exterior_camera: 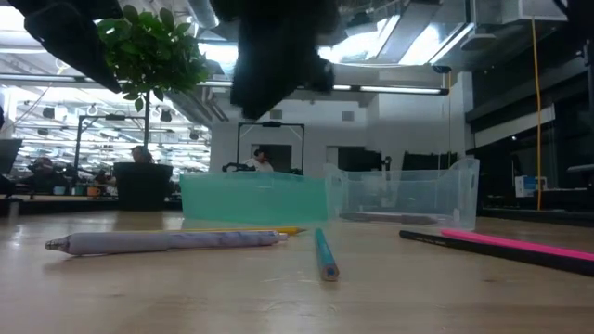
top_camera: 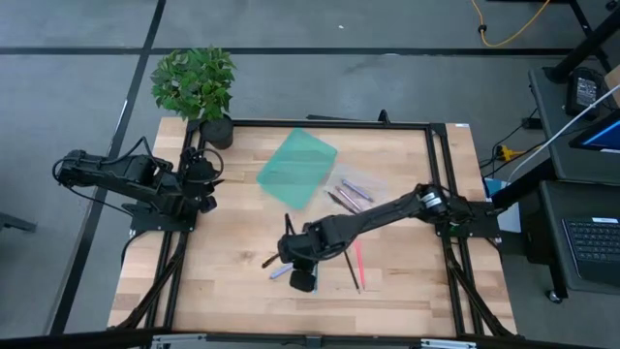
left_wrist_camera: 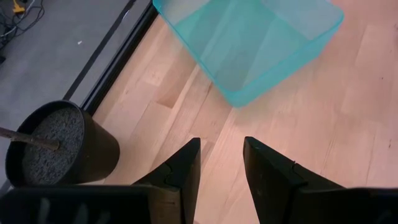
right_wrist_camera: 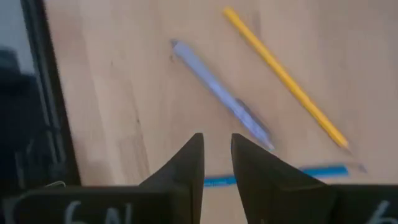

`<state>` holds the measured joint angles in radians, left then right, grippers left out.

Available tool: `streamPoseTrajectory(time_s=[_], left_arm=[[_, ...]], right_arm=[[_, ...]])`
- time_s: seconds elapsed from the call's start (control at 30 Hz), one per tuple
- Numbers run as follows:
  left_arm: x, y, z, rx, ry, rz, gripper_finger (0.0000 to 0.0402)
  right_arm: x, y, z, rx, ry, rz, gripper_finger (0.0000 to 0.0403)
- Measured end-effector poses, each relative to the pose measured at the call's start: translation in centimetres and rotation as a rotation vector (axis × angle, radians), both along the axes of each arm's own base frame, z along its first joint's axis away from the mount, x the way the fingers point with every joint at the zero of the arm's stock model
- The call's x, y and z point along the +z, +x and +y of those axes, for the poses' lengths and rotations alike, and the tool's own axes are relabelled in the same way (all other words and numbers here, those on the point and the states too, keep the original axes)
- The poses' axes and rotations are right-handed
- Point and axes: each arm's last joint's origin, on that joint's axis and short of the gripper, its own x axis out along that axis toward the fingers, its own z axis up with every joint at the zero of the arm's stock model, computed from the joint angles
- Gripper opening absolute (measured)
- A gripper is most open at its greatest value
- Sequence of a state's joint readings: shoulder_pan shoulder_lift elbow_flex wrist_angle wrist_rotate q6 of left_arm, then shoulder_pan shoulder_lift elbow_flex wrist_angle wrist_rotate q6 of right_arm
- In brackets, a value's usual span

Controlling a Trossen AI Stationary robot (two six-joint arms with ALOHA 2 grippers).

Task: Sort pens & pencils
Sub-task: Put the light blue pen into the transparent bin

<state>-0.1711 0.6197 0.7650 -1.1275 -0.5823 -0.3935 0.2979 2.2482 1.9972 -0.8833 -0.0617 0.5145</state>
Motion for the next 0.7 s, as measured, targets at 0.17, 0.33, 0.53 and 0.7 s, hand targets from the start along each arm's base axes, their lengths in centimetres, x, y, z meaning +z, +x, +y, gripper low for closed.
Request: streamPoseTrajectory(time_s=[0.17,0.33,0.53,0.7], left_arm=[[0.0,0.0,0.0,0.000,0.000,-0.001,0.0115],[0.0,0.0,0.0,-0.001,0.000,0.000,0.0115],[0.0,0.0,0.0,-0.002,-0.003,0.001,0.0115],[0.0,0.0,0.0,-0.002,-0.003,0.001,0.0115]], right_arm=[[-3.0,2.1,-1.1,0.108,0.035,0.000,0.0082],[-4.6,3.2,-2.2,0.156,0.090,0.024,0.0082],[-5.0,3.0,-1.9,0.184,0.094,0.052,0.0082],[-5.1,3.0,-1.6,0.202,0.069,0.044,0.0082]])
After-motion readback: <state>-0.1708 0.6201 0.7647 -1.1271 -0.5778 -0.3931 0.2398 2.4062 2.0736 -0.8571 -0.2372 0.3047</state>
